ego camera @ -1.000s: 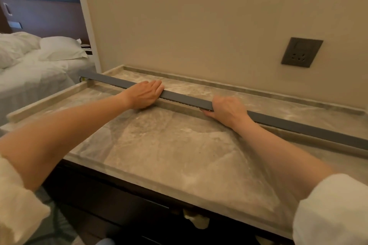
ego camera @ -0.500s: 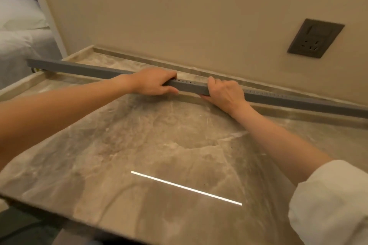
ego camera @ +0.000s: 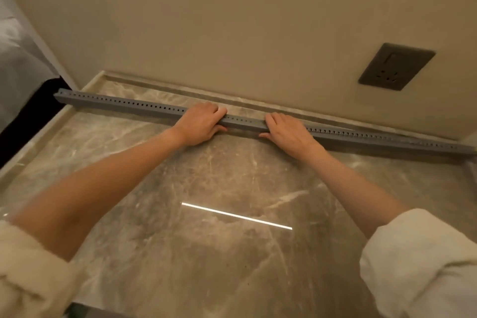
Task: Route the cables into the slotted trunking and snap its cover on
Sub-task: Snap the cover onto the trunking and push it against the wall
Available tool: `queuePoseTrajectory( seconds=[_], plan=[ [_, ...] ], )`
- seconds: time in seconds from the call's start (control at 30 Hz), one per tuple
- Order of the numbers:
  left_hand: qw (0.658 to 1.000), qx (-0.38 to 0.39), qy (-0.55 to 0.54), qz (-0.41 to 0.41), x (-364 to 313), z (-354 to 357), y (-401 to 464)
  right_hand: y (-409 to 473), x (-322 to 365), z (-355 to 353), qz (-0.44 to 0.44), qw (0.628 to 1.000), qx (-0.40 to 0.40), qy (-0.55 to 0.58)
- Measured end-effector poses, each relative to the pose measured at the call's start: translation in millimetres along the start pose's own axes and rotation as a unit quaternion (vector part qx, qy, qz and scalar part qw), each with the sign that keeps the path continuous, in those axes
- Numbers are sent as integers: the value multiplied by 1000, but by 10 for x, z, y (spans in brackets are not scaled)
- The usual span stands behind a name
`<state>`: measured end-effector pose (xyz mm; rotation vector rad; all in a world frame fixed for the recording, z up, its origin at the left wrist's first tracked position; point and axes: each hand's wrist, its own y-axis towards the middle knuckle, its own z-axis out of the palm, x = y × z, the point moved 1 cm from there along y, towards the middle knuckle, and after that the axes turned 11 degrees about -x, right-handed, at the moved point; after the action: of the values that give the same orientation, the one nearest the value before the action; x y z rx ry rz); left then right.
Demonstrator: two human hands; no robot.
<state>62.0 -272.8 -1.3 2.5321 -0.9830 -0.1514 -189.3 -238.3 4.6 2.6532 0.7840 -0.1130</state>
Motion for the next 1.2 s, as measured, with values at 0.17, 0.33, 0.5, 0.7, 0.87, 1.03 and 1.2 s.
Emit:
queuePoseTrajectory(
  seconds=[0.17,0.33,0.5,0.7,0.87,1.03,1.2],
  plan=[
    [998,47,-12,-44,7,-48,87,24,-48,-100,26,995,65,68],
    [993,87,-58,-57,37,-100,2,0,88,-122,105,986,83,100],
    [985,137,-77,-76,299,-253,-79,-25,141,-130,122,982,91,113],
    [977,197,-30,-79,733,-438,-206,-10,148,-176,141,981,88,95],
    [978,202,-4,-54,807,-460,-83,125,77,-233,119,989,85,11],
    [984,169,33,-46,906,-491,110,297,-14,-299,123,989,72,-44],
    [985,160,47,-36,1009,-473,289,488,-151,-333,138,986,65,-65]
  ],
)
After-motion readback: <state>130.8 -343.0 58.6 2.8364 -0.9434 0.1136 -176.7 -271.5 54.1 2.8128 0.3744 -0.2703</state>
